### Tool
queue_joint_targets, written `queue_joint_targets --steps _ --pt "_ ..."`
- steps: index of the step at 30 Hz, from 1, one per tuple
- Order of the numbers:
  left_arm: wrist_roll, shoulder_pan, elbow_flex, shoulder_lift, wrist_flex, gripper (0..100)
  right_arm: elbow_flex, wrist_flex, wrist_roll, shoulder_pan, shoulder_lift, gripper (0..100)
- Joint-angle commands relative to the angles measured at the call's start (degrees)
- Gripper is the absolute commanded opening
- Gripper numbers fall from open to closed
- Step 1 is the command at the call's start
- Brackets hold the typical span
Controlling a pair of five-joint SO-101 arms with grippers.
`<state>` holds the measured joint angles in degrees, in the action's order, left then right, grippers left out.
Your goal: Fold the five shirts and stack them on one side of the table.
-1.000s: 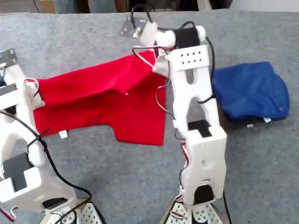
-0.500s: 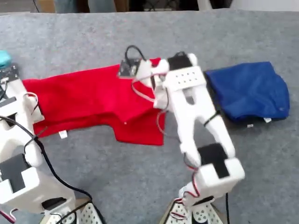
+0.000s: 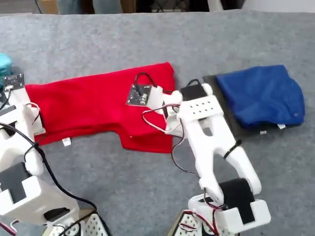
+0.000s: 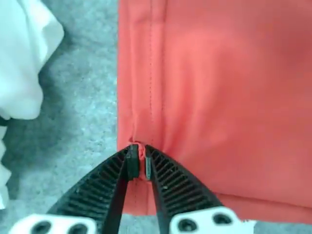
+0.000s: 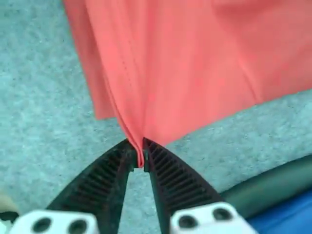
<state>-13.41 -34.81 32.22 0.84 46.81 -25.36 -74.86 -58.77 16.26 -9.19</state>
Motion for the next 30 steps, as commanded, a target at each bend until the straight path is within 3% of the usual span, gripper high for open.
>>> queue_joint_targets --steps 1,8,21,30 --pt "-0.70 -0.31 -5.23 -1.23 4.66 3 -1.10 2.29 -0.44 0.53 -1.27 1.4" --pt "-0.70 -0.13 -7.60 -1.23 11.69 3 -10.59 9.49 -1.32 0.79 -1.01 1.4" --pt "-0.97 -5.58 -4.97 -0.62 8.70 3 -13.41 11.43 -1.14 0.53 -1.27 1.4" --pt "-4.31 -3.74 -2.68 -0.53 5.63 3 -13.14 11.43 -1.14 0.79 -1.27 1.4"
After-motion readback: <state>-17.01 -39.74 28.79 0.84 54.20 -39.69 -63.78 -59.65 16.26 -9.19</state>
